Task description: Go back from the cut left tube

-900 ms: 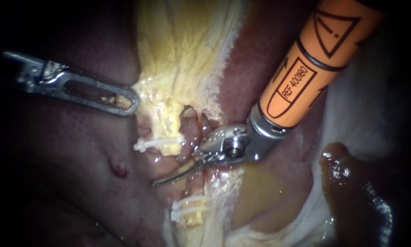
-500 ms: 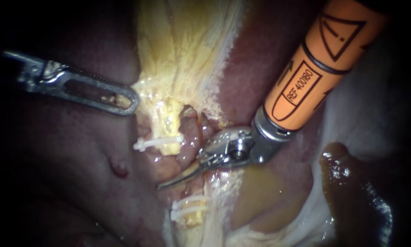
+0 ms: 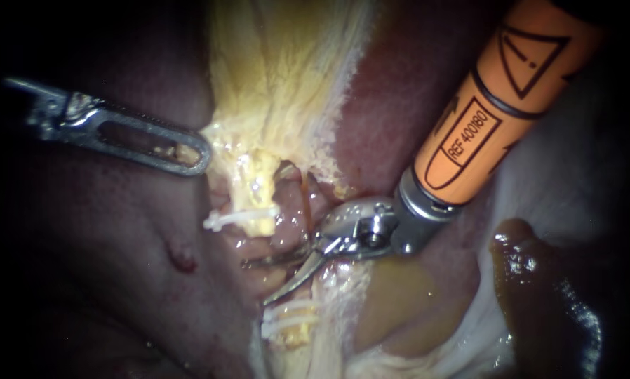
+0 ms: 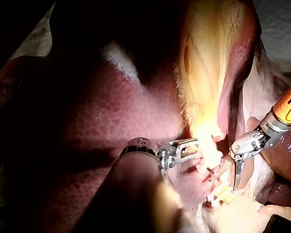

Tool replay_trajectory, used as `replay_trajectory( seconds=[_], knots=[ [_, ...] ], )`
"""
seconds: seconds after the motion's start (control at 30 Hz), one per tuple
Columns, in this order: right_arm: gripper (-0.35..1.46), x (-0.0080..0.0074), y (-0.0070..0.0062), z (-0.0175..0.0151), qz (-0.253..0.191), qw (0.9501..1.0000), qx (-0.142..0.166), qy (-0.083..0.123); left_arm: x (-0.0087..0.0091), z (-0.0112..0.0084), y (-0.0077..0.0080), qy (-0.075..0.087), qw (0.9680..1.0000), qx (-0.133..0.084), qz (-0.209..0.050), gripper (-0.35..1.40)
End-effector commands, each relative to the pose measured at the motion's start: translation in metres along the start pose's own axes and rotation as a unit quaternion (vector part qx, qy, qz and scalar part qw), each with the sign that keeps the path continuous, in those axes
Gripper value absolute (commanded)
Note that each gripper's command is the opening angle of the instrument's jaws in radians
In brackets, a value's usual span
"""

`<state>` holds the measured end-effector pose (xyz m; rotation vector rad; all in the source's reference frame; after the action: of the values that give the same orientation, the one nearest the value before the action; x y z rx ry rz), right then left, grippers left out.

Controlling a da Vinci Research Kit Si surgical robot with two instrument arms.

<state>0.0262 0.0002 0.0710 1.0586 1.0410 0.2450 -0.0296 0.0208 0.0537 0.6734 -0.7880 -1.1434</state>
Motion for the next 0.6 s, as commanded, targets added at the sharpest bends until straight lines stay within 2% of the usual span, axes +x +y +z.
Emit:
replay_trajectory(
  seconds=[0.03,0.2,0.33,0.4,0.5,0.57,0.6],
  knots=[
    [1.21,0.0000,-0.0001,-0.0002,0.003,1.0000,-0.004,0.002,0.0000,0.0000,0.0000,0.000,1.0000,0.000,0.000,-0.35],
    [1.33,-0.0002,-0.0012,-0.0016,-0.026,0.9978,-0.055,0.026,0.0001,0.0000,0.0001,0.000,1.0000,0.000,0.000,-0.35],
    [1.43,-0.0003,-0.0022,-0.0034,-0.062,0.9905,-0.114,0.045,0.0000,0.0000,0.0003,0.000,1.0000,0.000,0.000,-0.35],
    [1.45,-0.0005,-0.0027,-0.0042,-0.078,0.9857,-0.145,0.038,0.0000,0.0001,0.0004,0.000,1.0000,0.000,0.001,-0.35],
    [1.45,-0.0009,-0.0033,-0.0052,-0.098,0.9781,-0.184,-0.003,0.0000,0.0001,0.0006,0.000,1.0000,0.000,0.001,-0.35],
    [1.45,-0.0013,-0.0038,-0.0058,-0.112,0.9733,-0.199,-0.024,0.0000,0.0001,0.0006,0.000,1.0000,0.001,0.001,-0.35],
    [1.45,-0.0014,-0.0040,-0.0062,-0.118,0.9710,-0.206,-0.027,0.0000,0.0001,0.0006,0.000,1.0000,0.001,0.001,-0.35]
  ],
)
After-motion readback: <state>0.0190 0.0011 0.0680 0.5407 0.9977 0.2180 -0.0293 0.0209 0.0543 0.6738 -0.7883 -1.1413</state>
